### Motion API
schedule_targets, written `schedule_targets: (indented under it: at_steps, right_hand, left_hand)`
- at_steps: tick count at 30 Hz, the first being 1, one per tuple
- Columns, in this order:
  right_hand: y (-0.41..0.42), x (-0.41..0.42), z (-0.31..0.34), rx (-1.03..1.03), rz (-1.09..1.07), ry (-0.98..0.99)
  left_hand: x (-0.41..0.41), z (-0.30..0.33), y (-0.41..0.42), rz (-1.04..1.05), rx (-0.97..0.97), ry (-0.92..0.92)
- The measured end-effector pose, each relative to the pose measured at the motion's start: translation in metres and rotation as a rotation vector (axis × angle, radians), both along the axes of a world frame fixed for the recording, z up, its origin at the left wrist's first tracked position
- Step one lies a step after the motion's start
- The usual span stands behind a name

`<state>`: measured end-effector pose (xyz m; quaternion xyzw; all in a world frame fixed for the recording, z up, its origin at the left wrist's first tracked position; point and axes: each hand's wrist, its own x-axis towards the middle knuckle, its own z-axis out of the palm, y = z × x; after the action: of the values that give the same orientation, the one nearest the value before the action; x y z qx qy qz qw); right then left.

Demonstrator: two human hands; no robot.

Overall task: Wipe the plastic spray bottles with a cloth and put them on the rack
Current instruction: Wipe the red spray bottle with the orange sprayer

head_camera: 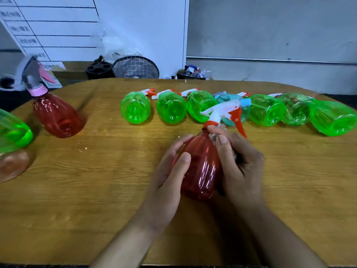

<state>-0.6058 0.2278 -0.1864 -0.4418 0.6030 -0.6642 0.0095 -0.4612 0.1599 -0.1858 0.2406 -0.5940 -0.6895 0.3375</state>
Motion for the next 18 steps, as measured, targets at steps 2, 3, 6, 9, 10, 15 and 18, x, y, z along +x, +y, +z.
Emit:
schedule_targets:
  at_steps: [2,3,6,9,10,15,18]
  right_hand:
    - [-0.0006,0.0003,-0.0007,0.009,0.002,-0.012]
    - [-0.0007,0.0000,-0.0005,0.012,0.008,-0.019]
    - [-0.0005,-0.0019,0.0024,0.017,0.027,-0.023]
    - [0.0000,-0.0002,0.0067,-0.033,0.027,-0.018]
    - [0.0001,0.0008,0.0075,-0.045,0.026,-0.009]
    - [-0.0001,0.0006,0.0066,-0.059,0.009,-0.045]
    - [-0.0018,0.0025,0.0058,-0.047,0.025,-0.074]
  left_hand:
    - [0.0037,-0.0002,-0.0017,-0.040,-0.046,-0.013]
    - [0.0052,0.0005,-0.0025,-0.071,-0.053,-0.018]
    - [0.0057,0.0016,-0.0030,-0.114,-0.028,-0.021]
    - [0.0021,0.0036,-0.0028,-0.059,-0.002,0.020]
    - [0.0014,0.0042,-0.0029,-0.043,0.010,0.039]
    - [0.0021,0.0030,-0.0039,-0.043,-0.011,0.056]
    - [0.0011,0.0000,-0.0011,-0.040,-0.082,0.017]
